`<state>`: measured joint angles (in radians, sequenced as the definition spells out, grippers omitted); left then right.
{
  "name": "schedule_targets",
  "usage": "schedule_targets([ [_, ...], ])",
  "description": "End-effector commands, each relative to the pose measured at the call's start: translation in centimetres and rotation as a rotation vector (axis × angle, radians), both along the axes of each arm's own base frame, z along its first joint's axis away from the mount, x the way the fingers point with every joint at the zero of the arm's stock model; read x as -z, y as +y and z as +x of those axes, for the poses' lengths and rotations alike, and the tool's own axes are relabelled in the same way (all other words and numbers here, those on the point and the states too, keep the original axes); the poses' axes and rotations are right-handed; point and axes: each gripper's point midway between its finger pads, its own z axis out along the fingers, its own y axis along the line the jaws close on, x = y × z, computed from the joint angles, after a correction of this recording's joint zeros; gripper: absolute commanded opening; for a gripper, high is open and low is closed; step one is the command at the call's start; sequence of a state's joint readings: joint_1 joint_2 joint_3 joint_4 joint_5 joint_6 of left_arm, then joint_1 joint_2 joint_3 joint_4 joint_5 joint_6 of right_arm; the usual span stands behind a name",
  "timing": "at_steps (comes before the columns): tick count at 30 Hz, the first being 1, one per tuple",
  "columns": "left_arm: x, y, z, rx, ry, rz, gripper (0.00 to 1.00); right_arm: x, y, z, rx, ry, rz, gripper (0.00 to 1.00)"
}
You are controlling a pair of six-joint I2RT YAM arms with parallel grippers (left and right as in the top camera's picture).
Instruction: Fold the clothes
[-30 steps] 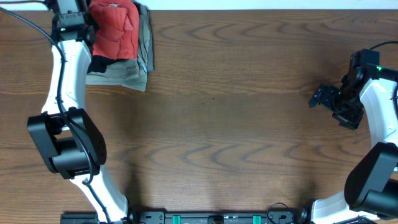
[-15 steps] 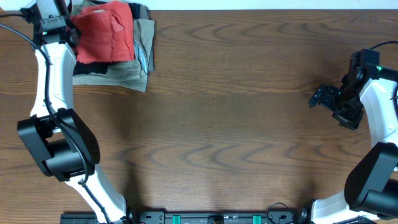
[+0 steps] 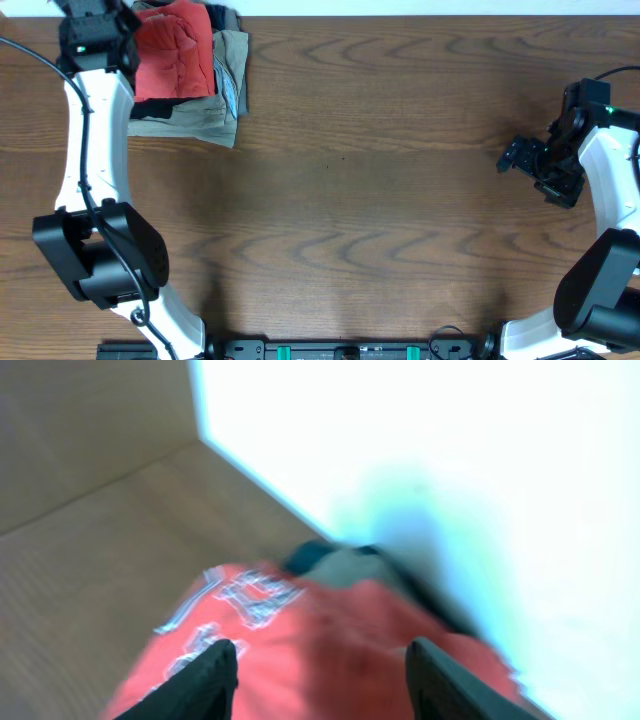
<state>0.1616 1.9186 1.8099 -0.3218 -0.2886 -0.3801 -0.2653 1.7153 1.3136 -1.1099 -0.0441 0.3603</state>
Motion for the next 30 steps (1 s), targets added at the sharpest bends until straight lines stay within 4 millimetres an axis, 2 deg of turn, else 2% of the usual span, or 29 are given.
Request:
schedule_targets([
  [1,2.0,-1.6,2.1,0.107,0.009,-0.039,0.55,-0.8,-0.6,0.3,0.027,-0.024,-0.016,0.99],
  [6,8.3,-1.4,4.3,0.168,0.120,0.011,0.55,-0.8,-0.6,0.3,0.027,-0.024,-0.016,0.99],
  [9,12.4,-1.1,4.7,0.197,0.211,0.040,0.56,-0.8,-0.6,0.3,0.027,-0.024,-0.016,0.99],
  [12,15.5,-0.4,4.3,0.190,0.274,0.021,0.68,-0.8,-0.6,0.3,0.027,-0.024,-0.016,0.99],
  [14,16.0,-0.1,3.8,0.184,0.301,0.012,0.71,-0.8,-0.6,0.3,0.027,-0.024,-0.016,0.99],
  [16,15.6,-0.1,3.5,0.183,0.304,0.011,0.73,-0.8,-0.6,0.3,0.027,-0.024,-0.016,0.99],
  [19,12.3,-0.6,2.9,0.189,0.275,0.019,0.85,-0.8,-0.6,0.3,0.027,-0.024,-0.016,0.99],
  [21,9.4,-1.2,2.3,0.195,0.239,0.031,0.92,-0.8,-0.6,0.3,0.027,-0.024,-0.016,0.99],
  [22,7.2,-1.6,1.8,0.199,0.210,0.039,0.98,-0.8,-0.6,0.3,0.027,-0.024,-0.016,0.99],
  [25,1.6,-2.9,-0.2,0.213,0.145,0.052,0.98,-0.8,-0.6,0.3,0.027,-0.024,-0.016,0.99],
  [28,-3.8,-4.7,-3.8,0.237,0.103,0.064,0.98,-0.8,-0.6,0.3,0.027,-0.024,-0.016,0.99],
  [30,-5.9,-5.8,-5.9,0.252,0.094,0.067,0.98,-0.8,-0.6,0.3,0.027,-0.024,-0.016,0.99],
])
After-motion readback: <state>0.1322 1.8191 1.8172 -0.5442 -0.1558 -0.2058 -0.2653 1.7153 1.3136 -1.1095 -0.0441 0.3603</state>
